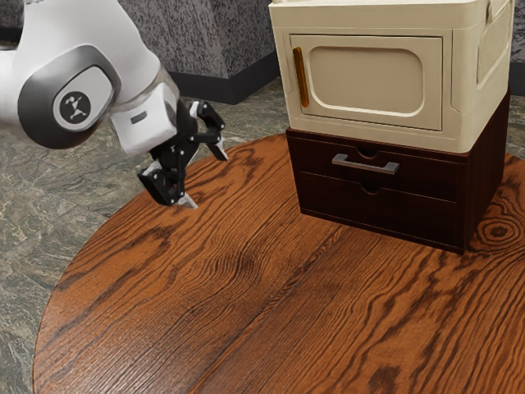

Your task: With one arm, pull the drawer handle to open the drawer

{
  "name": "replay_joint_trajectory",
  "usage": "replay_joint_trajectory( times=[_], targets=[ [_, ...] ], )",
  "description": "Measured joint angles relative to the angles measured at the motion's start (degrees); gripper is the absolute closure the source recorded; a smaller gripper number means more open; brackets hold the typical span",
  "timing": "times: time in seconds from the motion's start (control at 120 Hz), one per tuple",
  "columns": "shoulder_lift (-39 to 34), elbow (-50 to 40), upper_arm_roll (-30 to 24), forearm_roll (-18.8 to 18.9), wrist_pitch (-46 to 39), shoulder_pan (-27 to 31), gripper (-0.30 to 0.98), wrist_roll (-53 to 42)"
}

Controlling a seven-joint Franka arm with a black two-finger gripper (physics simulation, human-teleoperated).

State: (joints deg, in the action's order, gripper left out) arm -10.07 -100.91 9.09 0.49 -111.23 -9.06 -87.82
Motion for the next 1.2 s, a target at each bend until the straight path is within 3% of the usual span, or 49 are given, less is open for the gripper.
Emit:
replay_joint_trajectory(
  times=[0.25,0.392,0.525,0.667,1.2],
  targets=[
    [8.1,4.1,-0.1,-8.7,-8.0,-2.3,0.00,-6.6],
    [12.9,7.7,-0.1,-11.1,-10.4,-3.2,0.17,-8.5],
    [15.8,10.1,-0.1,-12.0,-11.7,-2.9,0.35,-9.3],
    [20.4,14.5,-0.1,-12.4,-12.4,-2.2,0.44,-10.0],
    [30.9,25.6,-0.2,-15.2,-13.0,-1.6,0.51,-13.2]
  ],
)
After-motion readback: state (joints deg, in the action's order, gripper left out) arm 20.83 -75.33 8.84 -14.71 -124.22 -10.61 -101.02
